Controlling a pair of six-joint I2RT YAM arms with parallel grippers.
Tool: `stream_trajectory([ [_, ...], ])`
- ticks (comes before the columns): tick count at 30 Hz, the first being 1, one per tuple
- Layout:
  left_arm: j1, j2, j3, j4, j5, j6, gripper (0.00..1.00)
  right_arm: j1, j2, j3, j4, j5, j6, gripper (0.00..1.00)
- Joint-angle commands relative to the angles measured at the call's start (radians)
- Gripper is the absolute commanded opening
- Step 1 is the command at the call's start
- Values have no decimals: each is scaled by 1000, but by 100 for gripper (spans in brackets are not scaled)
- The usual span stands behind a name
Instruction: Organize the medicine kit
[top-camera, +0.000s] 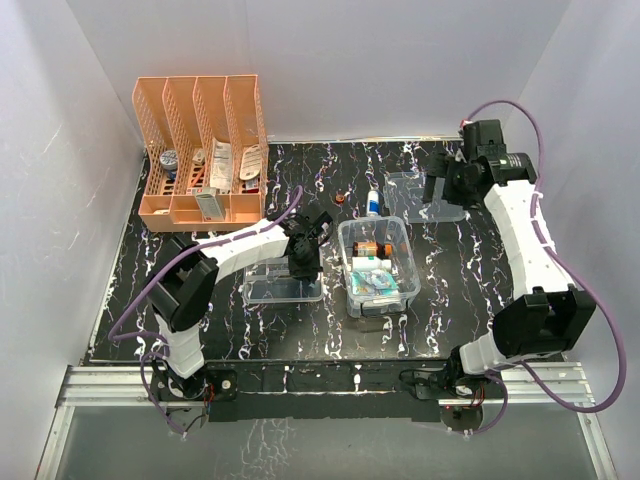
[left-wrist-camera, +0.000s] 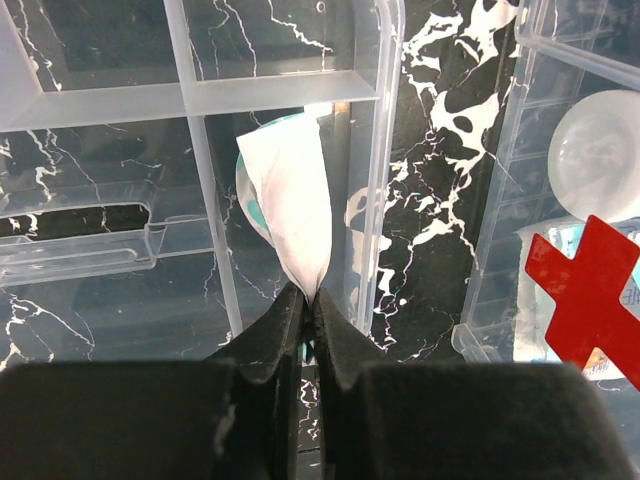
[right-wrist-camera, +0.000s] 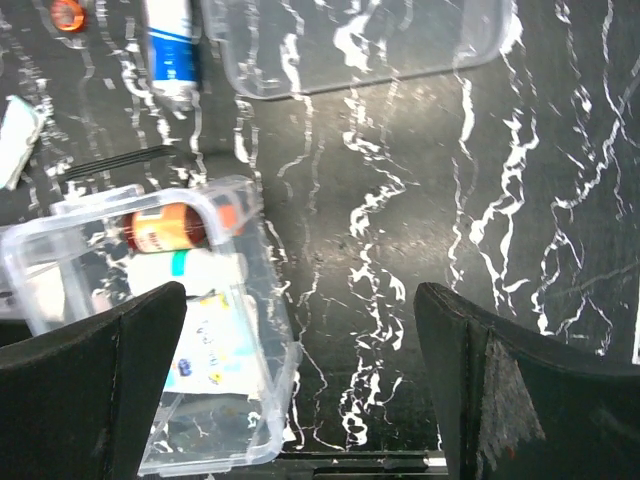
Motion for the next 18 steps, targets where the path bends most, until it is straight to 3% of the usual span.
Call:
stream_trajectory([
  [1,0,8,27,-36,-18,2,0,86,28,132,-73,31,11,97],
  [7,-1,29,46,-41,-13,17,0,206,61,212,-145,65,57,98],
  [16,-1,29,42,-37,9,22,39,284,49,185,-177,85,87,98],
  [18,-1,26,43,-37,12,24,44,285,43,175,-169,84,89,98],
])
